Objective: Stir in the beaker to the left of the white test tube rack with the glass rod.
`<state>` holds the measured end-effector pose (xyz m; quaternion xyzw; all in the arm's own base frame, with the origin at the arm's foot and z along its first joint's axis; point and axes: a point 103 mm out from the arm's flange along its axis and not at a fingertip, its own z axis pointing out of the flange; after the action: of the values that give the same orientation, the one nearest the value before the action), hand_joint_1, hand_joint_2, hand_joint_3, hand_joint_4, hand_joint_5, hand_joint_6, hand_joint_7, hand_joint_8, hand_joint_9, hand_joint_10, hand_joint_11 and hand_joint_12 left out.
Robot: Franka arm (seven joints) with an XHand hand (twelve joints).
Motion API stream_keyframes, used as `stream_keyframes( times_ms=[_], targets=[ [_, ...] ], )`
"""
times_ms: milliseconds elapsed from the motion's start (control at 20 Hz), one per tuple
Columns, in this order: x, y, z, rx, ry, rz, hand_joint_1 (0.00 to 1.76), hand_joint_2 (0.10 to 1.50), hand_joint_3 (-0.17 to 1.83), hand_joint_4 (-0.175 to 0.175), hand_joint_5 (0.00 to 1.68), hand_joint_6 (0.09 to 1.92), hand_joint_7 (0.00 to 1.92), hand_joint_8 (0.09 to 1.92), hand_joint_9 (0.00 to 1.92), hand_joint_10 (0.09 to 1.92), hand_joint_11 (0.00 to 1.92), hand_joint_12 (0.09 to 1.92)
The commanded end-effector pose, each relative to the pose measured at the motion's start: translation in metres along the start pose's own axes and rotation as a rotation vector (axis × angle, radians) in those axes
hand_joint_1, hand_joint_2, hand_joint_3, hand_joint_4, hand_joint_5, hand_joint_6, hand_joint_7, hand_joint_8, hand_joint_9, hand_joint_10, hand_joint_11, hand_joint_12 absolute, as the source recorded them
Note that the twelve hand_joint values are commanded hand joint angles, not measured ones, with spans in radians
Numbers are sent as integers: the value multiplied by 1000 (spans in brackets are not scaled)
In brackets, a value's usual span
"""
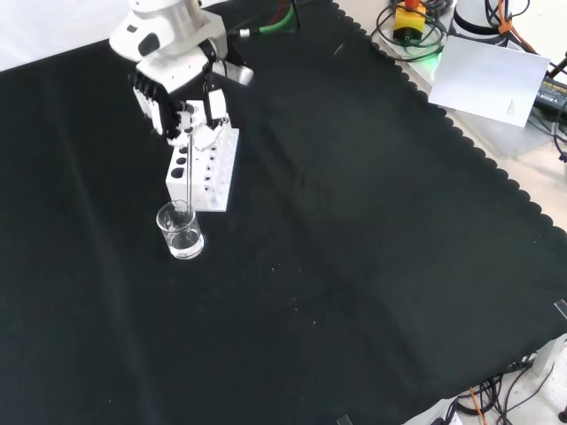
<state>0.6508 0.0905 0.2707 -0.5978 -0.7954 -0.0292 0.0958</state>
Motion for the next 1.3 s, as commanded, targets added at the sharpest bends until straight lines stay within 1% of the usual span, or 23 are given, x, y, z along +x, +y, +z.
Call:
stream_keyframes(
  times_ms=[50, 250, 500, 600, 750, 900, 1050, 1300],
  targets=[
    [18, 26, 12, 16, -5, -33, 1225, 421, 1027, -175, 1378, 672, 1645, 965, 1918, 640, 1539, 1054],
    [-5, 17, -2, -8, -4, 6, 1225, 421, 1027, -175, 1378, 672, 1645, 965, 1918, 640, 1538, 1054],
    [-35, -6, -13, -17, -15, 64, 1225, 421, 1027, -175, 1378, 672, 1645, 965, 1919, 641, 1539, 1054],
    [-41, -14, -16, -19, -17, 80, 1225, 421, 1027, -175, 1378, 672, 1645, 965, 1918, 641, 1538, 1054],
    [-43, -23, -16, -19, -9, 84, 1225, 421, 1026, -175, 1378, 672, 1644, 966, 1918, 642, 1537, 1054],
    [-37, -28, -16, -26, -12, 70, 1225, 421, 1026, -175, 1378, 672, 1644, 966, 1918, 642, 1537, 1055],
    [-17, -34, -13, -23, -8, 45, 1225, 421, 1026, -175, 1378, 672, 1645, 966, 1917, 643, 1538, 1055],
    [13, -28, -13, -21, 5, -19, 1225, 421, 1026, -175, 1378, 672, 1645, 967, 1917, 644, 1538, 1055]
  ],
)
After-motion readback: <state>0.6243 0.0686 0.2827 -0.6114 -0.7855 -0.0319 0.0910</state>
